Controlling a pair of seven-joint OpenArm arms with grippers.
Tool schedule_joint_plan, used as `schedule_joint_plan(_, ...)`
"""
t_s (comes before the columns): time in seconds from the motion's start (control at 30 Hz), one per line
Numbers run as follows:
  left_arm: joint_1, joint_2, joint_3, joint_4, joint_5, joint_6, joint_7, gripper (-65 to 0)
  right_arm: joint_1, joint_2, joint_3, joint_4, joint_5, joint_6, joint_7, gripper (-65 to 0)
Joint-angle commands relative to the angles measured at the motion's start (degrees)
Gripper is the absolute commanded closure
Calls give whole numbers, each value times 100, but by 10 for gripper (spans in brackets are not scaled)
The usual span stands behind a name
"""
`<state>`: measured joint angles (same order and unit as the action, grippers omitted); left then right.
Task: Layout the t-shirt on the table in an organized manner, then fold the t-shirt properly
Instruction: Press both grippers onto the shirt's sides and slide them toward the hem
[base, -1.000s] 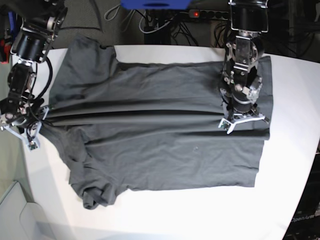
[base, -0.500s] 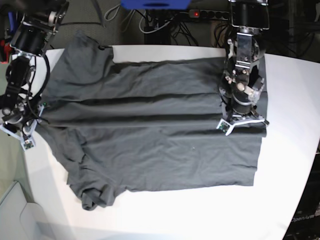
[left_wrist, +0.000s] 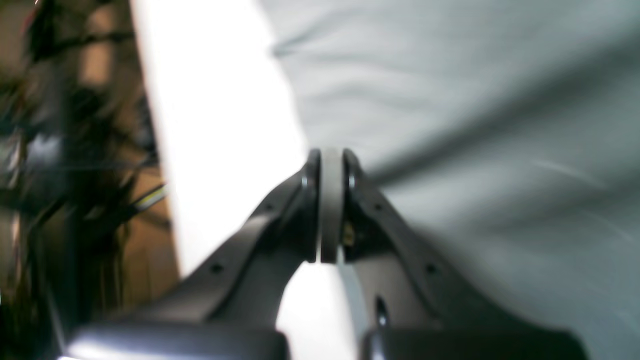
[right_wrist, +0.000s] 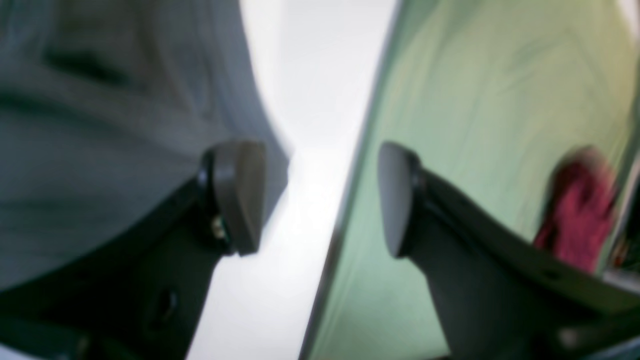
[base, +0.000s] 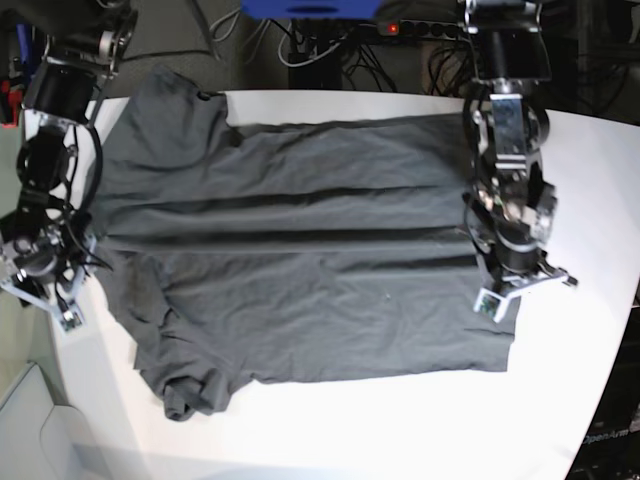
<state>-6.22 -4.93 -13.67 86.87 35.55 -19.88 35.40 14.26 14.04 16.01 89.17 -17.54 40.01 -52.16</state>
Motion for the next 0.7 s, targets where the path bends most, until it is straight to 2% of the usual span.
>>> schedule_joint_plan(0.0, -235, -21, -61, -173, 19, 41, -72, -2, 249, -46, -155, -15, 79, -1, 139, -302)
schedule_joint_plan(0.07, -543, -13, -202, -639, 19, 49, -72, -2, 627, -222, -454, -306, 71, -1, 139, -212)
schedule_joint_plan(0.17, -816, 23, -281, -1272, 1, 58, -133, -2, 1233, -424, -761, -1097, 53, -1, 139, -34)
schedule_joint_plan(0.2, -895, 102, -290, -1439, 1, 58, -142, -2, 1453, -486, -841, -1457, 53, -1, 139, 0)
schedule_joint_plan(0.3, -1176, 286, -308, -1834, 1, 58, -142, -2, 1989, -635, -937, -2389, 53, -1, 236, -1)
schedule_joint_plan(0.37, -1352, 392, -308, -2124, 1, 67, -151, -2, 2209, -785, -946, -2837, 53, -1, 535, 0)
schedule_joint_plan(0.47, -1545, 488, -308, -2423, 1, 67, -151, -2, 2253, -872, -946, -3013, 53, -1, 860, 0)
schedule_joint_plan(0.67, -1659, 488, -308, -2582, 1, 67, -151, -2, 2104, -1013, -955, -3022, 53, -1, 948, 0)
